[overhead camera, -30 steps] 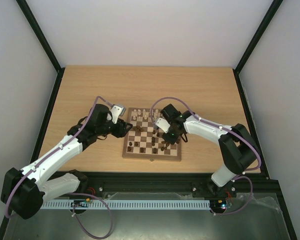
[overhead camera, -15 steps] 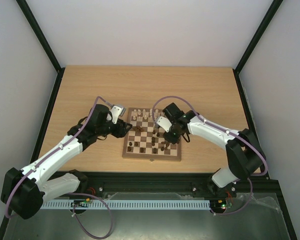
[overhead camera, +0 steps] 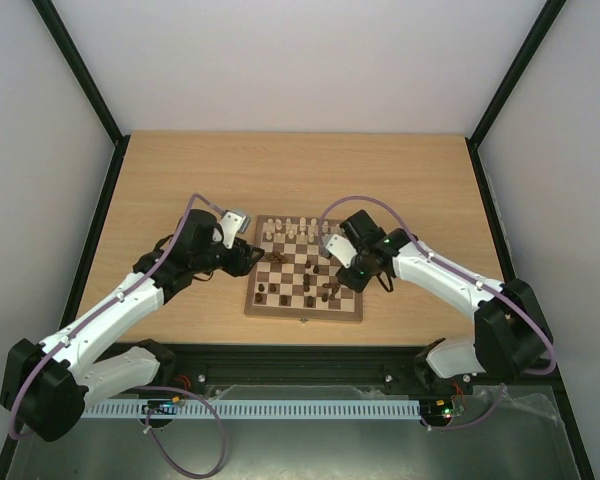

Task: Set up the chess pieces on the board

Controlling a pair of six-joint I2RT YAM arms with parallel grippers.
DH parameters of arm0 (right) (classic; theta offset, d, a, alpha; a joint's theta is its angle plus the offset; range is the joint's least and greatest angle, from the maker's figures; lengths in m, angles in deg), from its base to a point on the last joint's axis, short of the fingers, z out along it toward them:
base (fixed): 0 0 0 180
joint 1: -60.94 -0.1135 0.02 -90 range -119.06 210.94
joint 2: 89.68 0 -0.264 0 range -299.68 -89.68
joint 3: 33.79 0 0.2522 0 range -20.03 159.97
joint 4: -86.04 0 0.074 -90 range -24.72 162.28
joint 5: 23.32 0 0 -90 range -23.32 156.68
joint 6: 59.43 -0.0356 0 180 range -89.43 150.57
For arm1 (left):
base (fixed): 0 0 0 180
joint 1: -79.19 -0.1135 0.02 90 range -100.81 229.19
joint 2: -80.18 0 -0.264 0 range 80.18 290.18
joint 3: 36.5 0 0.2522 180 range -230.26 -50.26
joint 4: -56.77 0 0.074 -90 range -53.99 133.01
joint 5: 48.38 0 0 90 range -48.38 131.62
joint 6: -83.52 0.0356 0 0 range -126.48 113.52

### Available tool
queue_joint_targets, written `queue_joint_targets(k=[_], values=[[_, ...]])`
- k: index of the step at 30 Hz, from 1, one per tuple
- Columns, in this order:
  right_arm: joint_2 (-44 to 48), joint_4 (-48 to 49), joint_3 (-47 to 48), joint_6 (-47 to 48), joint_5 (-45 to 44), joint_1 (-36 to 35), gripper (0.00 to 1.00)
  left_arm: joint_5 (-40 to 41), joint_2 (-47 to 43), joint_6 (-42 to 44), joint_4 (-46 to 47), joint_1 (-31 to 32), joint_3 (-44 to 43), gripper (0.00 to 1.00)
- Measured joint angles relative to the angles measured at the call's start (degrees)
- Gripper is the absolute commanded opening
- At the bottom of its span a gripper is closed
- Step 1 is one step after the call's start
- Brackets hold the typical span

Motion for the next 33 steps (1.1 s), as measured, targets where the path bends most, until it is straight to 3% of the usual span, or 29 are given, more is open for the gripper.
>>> queue_joint_targets(k=[6, 19, 26, 33], values=[[1.33, -0.46, -2.75, -0.15, -1.36, 3.37, 0.39, -0.02, 0.00, 0.02, 0.00, 0.00, 0.00, 0.61], [0.90, -1.27, -4.42, -0.09, -0.55, 4.28, 0.06, -0.20, 0.00, 0.02, 0.00, 0.00, 0.00, 0.61], [1.29, -2.91, -4.37, 0.70, 3.93, 3.87, 0.03, -0.20, 0.00, 0.02, 0.00, 0.00, 0.00, 0.61], [2.89, -4.55, -4.37, 1.14, 7.65, -2.14, 0.04, -0.20, 0.00, 0.02, 0.00, 0.00, 0.00, 0.61]])
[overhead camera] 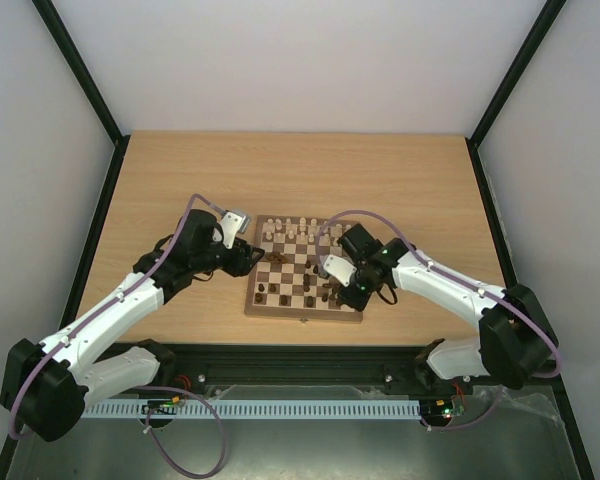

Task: Set up the chess pieces on the board

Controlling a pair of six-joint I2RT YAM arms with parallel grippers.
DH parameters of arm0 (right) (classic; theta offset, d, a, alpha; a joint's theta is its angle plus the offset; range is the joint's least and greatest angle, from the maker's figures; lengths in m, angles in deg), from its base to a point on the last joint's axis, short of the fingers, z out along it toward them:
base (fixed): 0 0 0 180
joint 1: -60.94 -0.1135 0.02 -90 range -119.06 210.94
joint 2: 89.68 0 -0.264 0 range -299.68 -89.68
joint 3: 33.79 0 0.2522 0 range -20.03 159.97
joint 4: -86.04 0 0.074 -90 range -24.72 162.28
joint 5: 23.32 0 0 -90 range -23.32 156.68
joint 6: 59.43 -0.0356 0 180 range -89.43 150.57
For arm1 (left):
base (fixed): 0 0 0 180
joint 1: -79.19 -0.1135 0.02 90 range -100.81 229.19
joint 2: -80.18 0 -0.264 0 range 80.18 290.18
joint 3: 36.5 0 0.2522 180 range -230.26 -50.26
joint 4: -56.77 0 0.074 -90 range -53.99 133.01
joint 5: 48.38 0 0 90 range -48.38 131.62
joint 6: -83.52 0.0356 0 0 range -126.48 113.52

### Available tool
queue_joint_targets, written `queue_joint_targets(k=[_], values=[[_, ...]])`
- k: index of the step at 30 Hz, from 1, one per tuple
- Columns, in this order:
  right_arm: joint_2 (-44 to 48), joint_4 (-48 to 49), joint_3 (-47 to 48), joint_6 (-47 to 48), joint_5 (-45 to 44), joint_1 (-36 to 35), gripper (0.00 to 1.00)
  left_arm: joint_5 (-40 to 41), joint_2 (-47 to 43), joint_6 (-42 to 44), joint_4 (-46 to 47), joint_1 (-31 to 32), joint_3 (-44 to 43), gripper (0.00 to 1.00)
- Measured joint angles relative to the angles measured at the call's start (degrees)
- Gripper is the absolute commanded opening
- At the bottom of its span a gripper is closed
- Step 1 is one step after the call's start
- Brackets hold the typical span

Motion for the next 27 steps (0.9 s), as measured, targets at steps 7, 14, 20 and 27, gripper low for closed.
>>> queue_joint_targets(k=[7, 14, 20, 27], values=[[-1.18, 0.00, 0.00, -0.02, 0.55, -3.91, 0.05, 0.00, 0.00, 0.00, 0.00, 0.00, 0.00, 0.61], [-2.62, 0.17, 0.33, -0.07, 0.55, -4.52, 0.06, 0.02, 0.00, 0.00, 0.00, 0.00, 0.00, 0.61], [-3.08, 0.48, 0.66, -0.31, 0.24, -4.79, 0.10, 0.02, 0.00, 0.00, 0.00, 0.00, 0.00, 0.61], [-3.28, 0.63, 0.66, -0.72, -0.68, -4.85, 0.21, 0.02, 0.00, 0.00, 0.00, 0.00, 0.00, 0.61]])
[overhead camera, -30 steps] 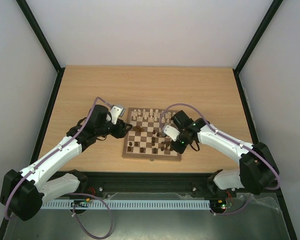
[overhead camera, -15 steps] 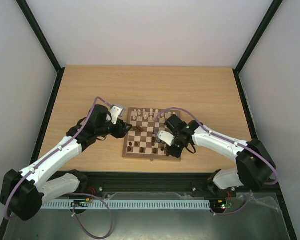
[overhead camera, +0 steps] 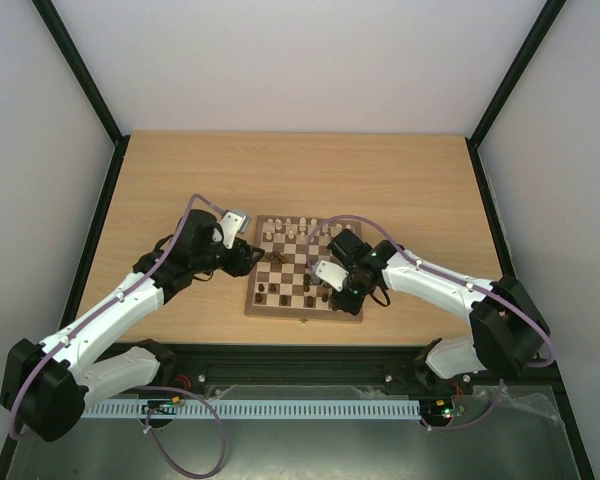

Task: Set up the chess pieces on the board

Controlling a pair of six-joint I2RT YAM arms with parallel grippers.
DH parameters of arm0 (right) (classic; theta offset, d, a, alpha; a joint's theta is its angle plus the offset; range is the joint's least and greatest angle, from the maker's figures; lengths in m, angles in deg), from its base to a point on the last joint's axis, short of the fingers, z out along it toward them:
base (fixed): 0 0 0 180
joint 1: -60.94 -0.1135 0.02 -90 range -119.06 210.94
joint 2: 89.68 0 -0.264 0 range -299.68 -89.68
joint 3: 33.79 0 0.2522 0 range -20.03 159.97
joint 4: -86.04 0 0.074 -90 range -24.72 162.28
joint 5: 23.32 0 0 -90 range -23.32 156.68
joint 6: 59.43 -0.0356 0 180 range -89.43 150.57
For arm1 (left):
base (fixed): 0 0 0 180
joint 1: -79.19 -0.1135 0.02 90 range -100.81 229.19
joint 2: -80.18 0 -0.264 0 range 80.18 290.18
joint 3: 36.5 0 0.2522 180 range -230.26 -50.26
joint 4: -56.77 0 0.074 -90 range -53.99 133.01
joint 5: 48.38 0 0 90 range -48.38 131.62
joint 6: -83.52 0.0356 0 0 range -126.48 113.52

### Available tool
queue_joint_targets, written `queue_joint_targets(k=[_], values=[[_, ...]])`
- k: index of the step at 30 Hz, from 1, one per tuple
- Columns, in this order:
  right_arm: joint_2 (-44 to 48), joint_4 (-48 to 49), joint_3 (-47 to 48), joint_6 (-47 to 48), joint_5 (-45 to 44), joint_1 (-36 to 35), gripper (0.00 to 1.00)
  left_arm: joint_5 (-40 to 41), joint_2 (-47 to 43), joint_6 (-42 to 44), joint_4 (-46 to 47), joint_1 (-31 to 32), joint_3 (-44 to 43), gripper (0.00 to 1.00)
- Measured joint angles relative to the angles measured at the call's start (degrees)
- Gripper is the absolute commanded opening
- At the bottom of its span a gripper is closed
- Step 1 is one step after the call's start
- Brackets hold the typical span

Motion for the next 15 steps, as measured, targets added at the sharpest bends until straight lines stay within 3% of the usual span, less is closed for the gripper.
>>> queue_joint_targets(k=[6, 15], values=[[0.28, -0.22, 0.11, -0.22, -0.59, 0.00, 0.31, -0.02, 0.00, 0.00, 0.00, 0.00, 0.00, 0.61], [2.97, -4.59, 7.54, 1.49, 1.01, 2.84, 0.32, -0.04, 0.00, 0.00, 0.00, 0.00, 0.00, 0.61]])
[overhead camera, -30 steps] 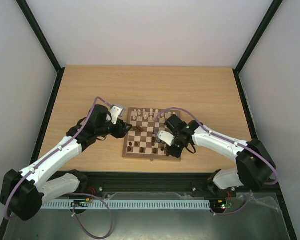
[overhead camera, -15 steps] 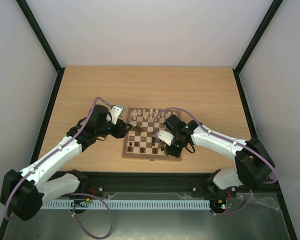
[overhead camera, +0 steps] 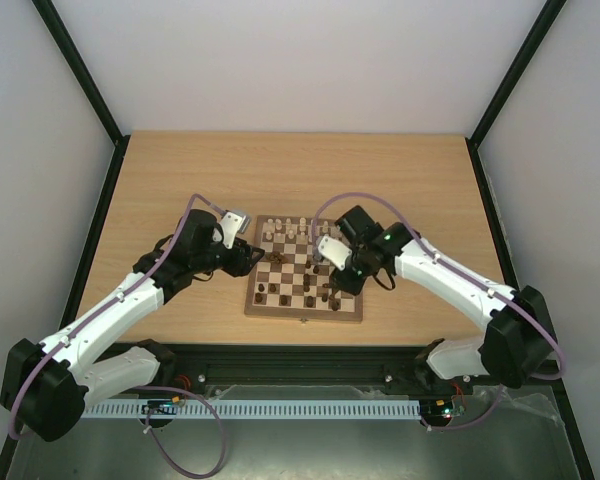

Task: Set up the chess pieces on the board

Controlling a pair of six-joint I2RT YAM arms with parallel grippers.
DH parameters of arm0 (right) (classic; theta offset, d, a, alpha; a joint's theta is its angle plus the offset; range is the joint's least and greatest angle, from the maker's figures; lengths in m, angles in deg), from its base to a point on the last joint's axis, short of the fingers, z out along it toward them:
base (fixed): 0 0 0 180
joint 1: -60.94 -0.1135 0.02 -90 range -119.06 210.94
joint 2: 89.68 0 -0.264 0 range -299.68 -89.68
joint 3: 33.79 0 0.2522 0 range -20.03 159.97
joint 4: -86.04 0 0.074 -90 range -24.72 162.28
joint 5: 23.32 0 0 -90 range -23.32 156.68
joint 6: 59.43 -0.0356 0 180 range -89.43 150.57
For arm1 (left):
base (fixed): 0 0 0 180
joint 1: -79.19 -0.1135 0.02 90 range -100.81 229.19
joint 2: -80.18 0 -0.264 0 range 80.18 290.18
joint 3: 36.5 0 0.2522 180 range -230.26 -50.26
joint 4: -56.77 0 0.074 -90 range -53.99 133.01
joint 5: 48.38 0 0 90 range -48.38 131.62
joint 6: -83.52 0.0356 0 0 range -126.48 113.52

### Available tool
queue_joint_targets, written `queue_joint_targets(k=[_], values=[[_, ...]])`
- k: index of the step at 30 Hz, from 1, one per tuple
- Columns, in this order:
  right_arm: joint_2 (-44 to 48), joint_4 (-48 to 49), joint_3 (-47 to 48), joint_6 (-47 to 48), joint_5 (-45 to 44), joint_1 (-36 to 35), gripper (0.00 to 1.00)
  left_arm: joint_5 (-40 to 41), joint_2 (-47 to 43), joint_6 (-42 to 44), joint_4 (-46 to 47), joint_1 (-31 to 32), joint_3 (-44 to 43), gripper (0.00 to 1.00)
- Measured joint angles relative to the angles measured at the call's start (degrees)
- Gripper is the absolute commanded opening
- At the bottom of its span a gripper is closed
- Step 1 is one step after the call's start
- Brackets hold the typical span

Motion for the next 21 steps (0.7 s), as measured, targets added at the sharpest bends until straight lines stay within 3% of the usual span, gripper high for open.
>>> queue_joint_targets(k=[9, 14, 21], values=[[-8.87, -0.57, 8.31, 1.55, -1.16, 3.02, 0.32, 0.00, 0.00, 0.00, 0.00, 0.00, 0.00, 0.61], [-15.19, -0.72, 8.33, 2.23, -2.27, 3.02, 0.32, 0.00, 0.00, 0.00, 0.00, 0.00, 0.02, 0.61], [-17.05, -0.46, 8.31, 2.71, -3.02, 3.02, 0.35, 0.00, 0.00, 0.00, 0.00, 0.00, 0.02, 0.61]])
